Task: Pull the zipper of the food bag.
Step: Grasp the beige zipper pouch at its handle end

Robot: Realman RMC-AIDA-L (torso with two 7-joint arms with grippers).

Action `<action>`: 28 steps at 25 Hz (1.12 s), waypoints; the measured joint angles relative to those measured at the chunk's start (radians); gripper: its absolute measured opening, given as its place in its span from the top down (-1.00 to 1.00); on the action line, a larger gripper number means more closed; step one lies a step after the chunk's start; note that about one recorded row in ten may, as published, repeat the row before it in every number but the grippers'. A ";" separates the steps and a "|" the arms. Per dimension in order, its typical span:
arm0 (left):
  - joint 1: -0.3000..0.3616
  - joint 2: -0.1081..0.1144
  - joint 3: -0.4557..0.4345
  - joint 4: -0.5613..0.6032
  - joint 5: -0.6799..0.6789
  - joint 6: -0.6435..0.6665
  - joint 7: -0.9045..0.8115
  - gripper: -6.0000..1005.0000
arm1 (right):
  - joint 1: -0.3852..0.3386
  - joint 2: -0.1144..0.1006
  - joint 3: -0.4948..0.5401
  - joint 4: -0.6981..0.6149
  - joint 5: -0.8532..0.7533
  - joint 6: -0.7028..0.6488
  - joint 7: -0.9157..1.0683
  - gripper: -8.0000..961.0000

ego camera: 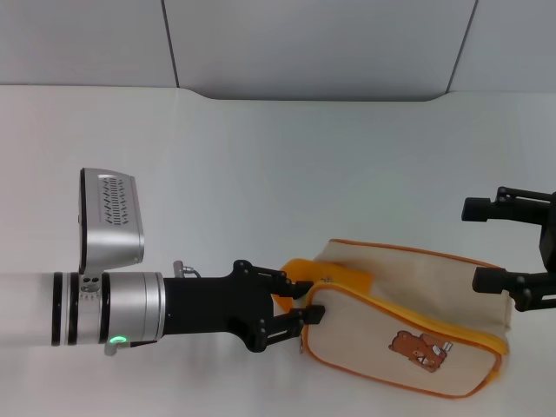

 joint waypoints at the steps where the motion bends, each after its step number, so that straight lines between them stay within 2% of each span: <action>1: 0.000 0.000 0.000 0.000 0.000 0.000 0.000 0.04 | 0.000 0.000 0.001 0.000 0.000 0.002 0.000 -0.75; 3: -0.005 0.000 -0.003 -0.003 -0.002 0.000 0.000 0.30 | 0.001 0.004 0.013 0.000 0.000 0.020 0.000 -0.75; 5: -0.006 0.000 -0.007 -0.002 -0.004 0.000 -0.002 0.34 | 0.001 0.008 0.021 0.000 0.001 0.029 -0.003 -0.76; 7: -0.006 0.000 -0.008 0.002 -0.009 0.001 -0.003 0.39 | 0.001 0.020 0.047 -0.003 0.002 0.044 -0.018 -0.76; 8: -0.007 0.000 -0.009 0.006 -0.016 0.003 -0.003 0.41 | 0.002 0.036 0.095 -0.002 0.002 0.055 -0.051 -0.76; 9: -0.007 0.000 -0.009 0.006 -0.016 0.003 -0.003 0.43 | 0.002 0.036 0.095 -0.002 0.002 0.055 -0.051 -0.76; 12: -0.008 0.000 -0.010 0.025 -0.019 0.007 -0.003 0.48 | 0.012 0.074 0.169 -0.001 0.003 0.086 -0.117 -0.76; 13: -0.004 0.004 -0.015 0.053 -0.021 0.017 -0.004 0.50 | 0.022 0.100 0.192 -0.002 0.003 0.120 -0.165 -0.76; 15: 0.002 0.006 -0.025 0.072 -0.023 0.027 -0.004 0.54 | 0.035 0.123 0.193 0.000 0.004 0.155 -0.220 -0.76; 16: 0.006 0.008 -0.034 0.086 -0.024 0.034 -0.004 0.56 | 0.035 0.123 0.193 0.000 0.004 0.155 -0.220 -0.76; 17: 0.011 0.012 -0.050 0.107 -0.024 0.041 -0.004 0.58 | 0.044 0.136 0.191 0.001 0.004 0.173 -0.250 -0.76; 18: 0.017 0.023 -0.080 0.133 -0.024 0.046 -0.004 0.60 | 0.069 0.159 0.187 0.007 0.004 0.219 -0.306 -0.76; 19: 0.017 0.023 -0.080 0.133 -0.024 0.046 -0.004 0.61 | 0.069 0.159 0.187 0.007 0.004 0.219 -0.306 -0.76; 22: 0.024 0.046 -0.119 0.154 -0.021 0.047 -0.005 0.66 | 0.118 0.178 0.185 0.048 0.004 0.288 -0.382 -0.75; 23: 0.034 0.056 -0.131 0.168 -0.021 0.052 -0.005 0.67 | 0.151 0.181 0.184 0.093 0.004 0.321 -0.436 -0.73; 28: 0.080 0.071 -0.137 0.215 -0.022 0.087 -0.004 0.70 | 0.176 0.182 0.183 0.129 0.004 0.348 -0.504 -0.59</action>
